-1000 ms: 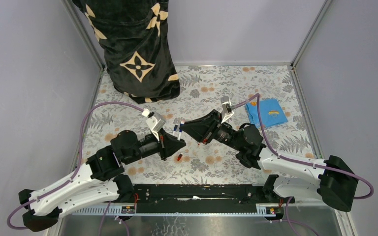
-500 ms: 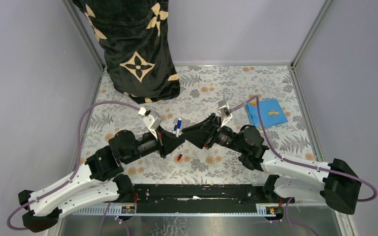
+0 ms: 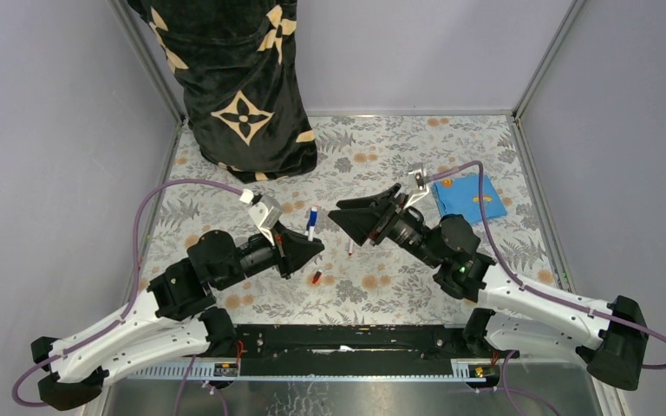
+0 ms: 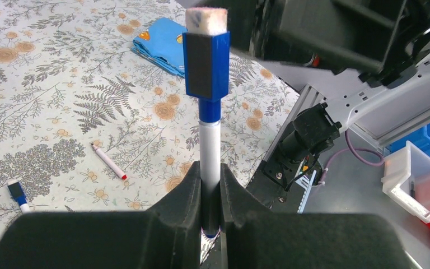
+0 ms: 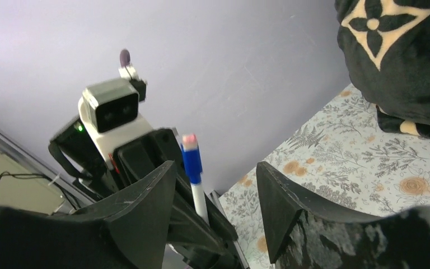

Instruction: Insert the pens into the pen caps

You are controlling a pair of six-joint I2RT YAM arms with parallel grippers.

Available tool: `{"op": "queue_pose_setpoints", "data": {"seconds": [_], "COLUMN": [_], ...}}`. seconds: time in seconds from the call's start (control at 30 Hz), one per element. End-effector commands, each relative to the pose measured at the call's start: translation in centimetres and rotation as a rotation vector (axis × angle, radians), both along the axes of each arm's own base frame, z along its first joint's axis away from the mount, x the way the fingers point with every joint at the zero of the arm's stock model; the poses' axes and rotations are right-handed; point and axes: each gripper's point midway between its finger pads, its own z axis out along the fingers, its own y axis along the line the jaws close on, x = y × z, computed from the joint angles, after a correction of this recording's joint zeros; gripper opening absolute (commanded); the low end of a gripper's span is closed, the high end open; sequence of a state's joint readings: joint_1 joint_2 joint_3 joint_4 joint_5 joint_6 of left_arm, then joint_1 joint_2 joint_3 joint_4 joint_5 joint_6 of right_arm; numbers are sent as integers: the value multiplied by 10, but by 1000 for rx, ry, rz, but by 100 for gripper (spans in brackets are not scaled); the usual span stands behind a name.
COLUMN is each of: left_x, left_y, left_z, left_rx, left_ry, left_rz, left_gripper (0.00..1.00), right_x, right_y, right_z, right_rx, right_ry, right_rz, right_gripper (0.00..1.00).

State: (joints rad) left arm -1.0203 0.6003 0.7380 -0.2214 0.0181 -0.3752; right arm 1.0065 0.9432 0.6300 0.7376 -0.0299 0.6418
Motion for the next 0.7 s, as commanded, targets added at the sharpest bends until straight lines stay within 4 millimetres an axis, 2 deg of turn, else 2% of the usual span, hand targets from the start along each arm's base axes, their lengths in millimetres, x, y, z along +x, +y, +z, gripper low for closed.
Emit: {"op": "queue_pose_setpoints", "data": {"seconds": [0.0,0.23,0.5,0.67], "left_x": [4,3,3,3], "left_y": [-1,-2,-5,-7], "left_z": [16,17,16,14], "left_rx": [-54,-58,-53,-49], "left_ry": [-32,-30,-28,-23], "left_rz": [14,9,0,-8], "left_gripper": [0,0,0,0], "right_x": [10,7,7,-3], "right_y": [0,16,34,40], "right_z": [41,58,42,44], "right_rx": [31,19,-90,-102], "right_ry": [34,27,50,11], "right_rz": [-46,16,63,123], "right_gripper": [63,66,66,65]}}
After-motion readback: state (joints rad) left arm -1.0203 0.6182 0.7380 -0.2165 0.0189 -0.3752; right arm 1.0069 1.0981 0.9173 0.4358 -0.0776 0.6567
